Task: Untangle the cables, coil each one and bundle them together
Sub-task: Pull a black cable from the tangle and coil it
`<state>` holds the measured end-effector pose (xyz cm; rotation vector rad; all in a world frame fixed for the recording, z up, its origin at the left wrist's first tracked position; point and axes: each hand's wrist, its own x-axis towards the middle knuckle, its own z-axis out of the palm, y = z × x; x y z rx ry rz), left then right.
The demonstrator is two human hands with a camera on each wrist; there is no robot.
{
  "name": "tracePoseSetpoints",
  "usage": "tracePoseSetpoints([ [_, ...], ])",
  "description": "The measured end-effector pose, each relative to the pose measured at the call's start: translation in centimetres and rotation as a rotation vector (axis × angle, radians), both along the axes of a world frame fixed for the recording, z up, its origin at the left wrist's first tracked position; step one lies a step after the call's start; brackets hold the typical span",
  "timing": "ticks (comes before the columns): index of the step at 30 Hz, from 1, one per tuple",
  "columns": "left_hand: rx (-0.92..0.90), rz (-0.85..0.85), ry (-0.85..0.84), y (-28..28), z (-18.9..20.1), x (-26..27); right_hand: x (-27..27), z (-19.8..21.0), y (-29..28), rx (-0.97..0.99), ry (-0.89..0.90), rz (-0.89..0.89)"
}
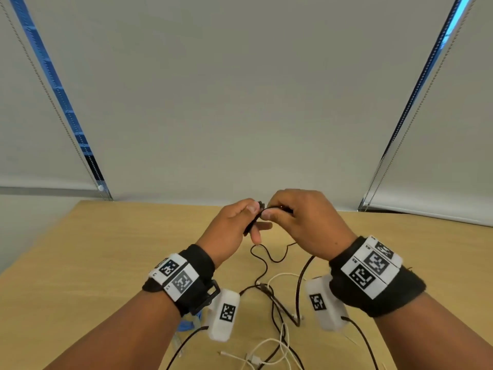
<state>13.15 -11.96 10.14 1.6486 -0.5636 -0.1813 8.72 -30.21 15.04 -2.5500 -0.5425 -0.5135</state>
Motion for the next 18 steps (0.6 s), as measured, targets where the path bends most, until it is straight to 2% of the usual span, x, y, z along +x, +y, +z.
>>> tracePoseSetpoints([
  [2,-0.127,-0.075,0.135,-0.1,-0.2,-0.6,0.4,0.4,-0.5,0.089,-0.023,-0.05],
  [6,-0.342,-0.181,0.281,-0.7,-0.1,-1.4,0.4,-0.7,-0.1,0.394,0.16,0.072],
  [13,-0.376,-0.04,0.278,-0.9,-0.1,-2.1,1.0,-1.4,0.9,0.339,0.146,0.148],
  [18,-0.552,-0.089,0.421,0.2,1.3,-2.3,2.0,-0.8,-0.8,0.493,0.221,0.222],
])
